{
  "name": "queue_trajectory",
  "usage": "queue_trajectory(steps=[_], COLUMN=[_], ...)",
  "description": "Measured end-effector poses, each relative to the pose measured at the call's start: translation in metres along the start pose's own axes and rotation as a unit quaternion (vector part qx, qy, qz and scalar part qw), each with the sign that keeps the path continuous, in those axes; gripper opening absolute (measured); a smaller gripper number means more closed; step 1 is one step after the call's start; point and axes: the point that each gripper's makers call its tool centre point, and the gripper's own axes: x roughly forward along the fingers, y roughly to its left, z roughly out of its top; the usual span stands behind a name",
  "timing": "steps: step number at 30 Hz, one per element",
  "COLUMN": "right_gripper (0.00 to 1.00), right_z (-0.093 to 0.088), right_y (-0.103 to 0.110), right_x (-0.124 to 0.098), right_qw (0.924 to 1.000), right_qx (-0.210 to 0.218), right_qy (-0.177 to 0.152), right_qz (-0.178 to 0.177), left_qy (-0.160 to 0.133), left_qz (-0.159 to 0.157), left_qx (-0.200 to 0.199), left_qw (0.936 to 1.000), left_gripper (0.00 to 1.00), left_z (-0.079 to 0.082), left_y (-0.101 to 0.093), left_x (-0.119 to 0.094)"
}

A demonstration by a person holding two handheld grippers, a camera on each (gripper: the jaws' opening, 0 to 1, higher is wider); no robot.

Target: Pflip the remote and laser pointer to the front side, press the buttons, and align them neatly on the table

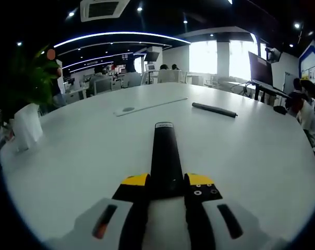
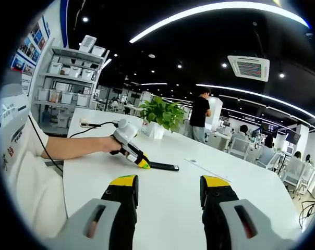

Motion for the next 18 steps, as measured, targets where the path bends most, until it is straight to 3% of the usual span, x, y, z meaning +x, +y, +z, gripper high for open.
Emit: queue_trajectory(steps=[18], right_gripper=[0.50], right_z=[0.0003], right_y=[0.0002], right_x=[-0.0007], right_qw=[1.0000], right_qx=[-0.004], right_qy=[0.001], right_qz=[0.000], left_qy=[0.004], left_qz=[-0.007], left_qx=[0.004], left_qw=[1.0000], left_gripper=[0.28], left_z=[-0.0017], left_y=[-0.0044], left_x=[-0.0037])
